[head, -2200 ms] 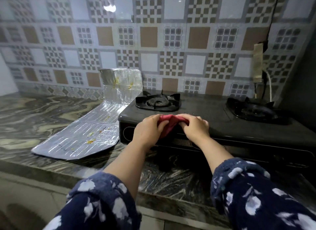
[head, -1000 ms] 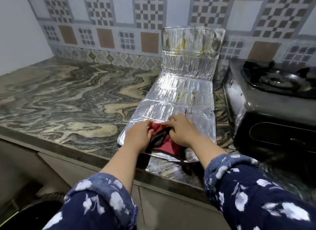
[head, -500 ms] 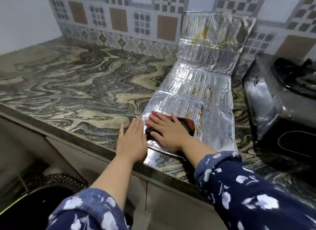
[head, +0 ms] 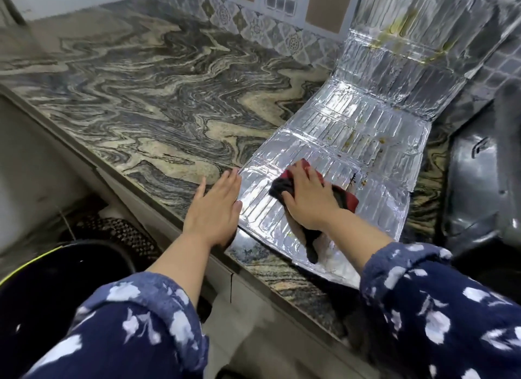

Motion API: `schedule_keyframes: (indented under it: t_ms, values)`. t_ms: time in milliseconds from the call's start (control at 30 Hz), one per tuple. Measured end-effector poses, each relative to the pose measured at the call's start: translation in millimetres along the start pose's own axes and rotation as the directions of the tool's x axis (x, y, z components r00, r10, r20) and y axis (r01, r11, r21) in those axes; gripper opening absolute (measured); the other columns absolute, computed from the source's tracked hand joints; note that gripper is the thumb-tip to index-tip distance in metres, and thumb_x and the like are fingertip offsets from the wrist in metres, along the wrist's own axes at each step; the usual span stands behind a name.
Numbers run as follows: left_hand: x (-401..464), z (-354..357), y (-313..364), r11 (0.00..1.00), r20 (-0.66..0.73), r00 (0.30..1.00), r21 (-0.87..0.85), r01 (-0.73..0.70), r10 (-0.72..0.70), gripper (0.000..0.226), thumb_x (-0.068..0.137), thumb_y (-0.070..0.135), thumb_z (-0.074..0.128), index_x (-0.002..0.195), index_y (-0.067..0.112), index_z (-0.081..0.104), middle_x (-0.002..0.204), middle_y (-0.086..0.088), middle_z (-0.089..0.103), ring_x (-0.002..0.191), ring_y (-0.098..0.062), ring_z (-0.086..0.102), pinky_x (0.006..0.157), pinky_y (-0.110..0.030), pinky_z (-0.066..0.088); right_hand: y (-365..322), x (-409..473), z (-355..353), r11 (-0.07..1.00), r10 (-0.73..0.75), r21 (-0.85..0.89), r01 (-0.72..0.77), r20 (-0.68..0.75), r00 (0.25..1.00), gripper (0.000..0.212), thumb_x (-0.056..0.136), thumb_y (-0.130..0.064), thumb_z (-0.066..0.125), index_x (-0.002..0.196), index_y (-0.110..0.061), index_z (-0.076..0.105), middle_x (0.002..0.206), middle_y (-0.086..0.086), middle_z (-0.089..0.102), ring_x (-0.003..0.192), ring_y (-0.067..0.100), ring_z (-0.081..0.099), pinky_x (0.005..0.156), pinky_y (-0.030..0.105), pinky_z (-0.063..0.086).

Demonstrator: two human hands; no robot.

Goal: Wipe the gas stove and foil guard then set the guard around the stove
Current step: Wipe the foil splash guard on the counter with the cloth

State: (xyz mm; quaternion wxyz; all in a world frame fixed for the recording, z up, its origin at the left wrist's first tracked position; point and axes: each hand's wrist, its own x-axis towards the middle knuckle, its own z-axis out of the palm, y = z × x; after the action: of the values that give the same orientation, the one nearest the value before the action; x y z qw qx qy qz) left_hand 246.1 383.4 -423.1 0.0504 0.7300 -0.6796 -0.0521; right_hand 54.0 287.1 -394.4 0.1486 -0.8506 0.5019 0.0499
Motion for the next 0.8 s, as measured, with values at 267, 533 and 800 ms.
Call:
schedule_keyframes:
  t_ms: [267,533,800]
  values:
    - [0.8,2.2,-0.1,0.999,0.012,1.0,0.044,0.006,-0.007,0.06,0.095,0.038,0.004,0.152,0.017,0.001,0.16,0.006,-0.006,0.146,-0.007,-0.005,0.12,-0.042,-0.001,-16.6,14.4,22.1,0.891,-0.441,-0.164,0.424,-0.087,0.893,0.055,0.098,-0.049,0.019,0.151,-0.031,0.021,0.161,-0.008,0.006,0.149,0.011,0.0,0.119,0.047,-0.002]
    - [1.3,3.3,-3.6,1.0,-0.009,1.0,0.009,-0.013,0.013,0.065,0.09,0.042,-0.003,0.151,0.02,-0.001,0.158,0.01,-0.009,0.145,-0.004,-0.007,0.119,-0.04,-0.003,12.3,92.4,-5.1,0.991,-0.106,-0.095,0.09,-0.182,0.977,0.058,0.098,-0.049,0.019,0.152,-0.028,0.016,0.162,-0.003,0.005,0.149,0.015,0.0,0.119,0.049,0.004]
    - [1.7,4.9,-2.7,1.0,0.019,1.0,0.019,-0.001,0.001,0.056,0.1,0.034,0.015,0.151,0.018,-0.002,0.159,0.009,-0.009,0.146,-0.005,-0.008,0.12,-0.041,0.0,8.7,38.3,8.3,0.953,0.301,0.013,-0.304,-0.181,0.936,0.06,0.098,-0.045,0.018,0.153,-0.023,0.008,0.162,0.006,-0.003,0.149,0.026,-0.003,0.117,0.057,0.001]
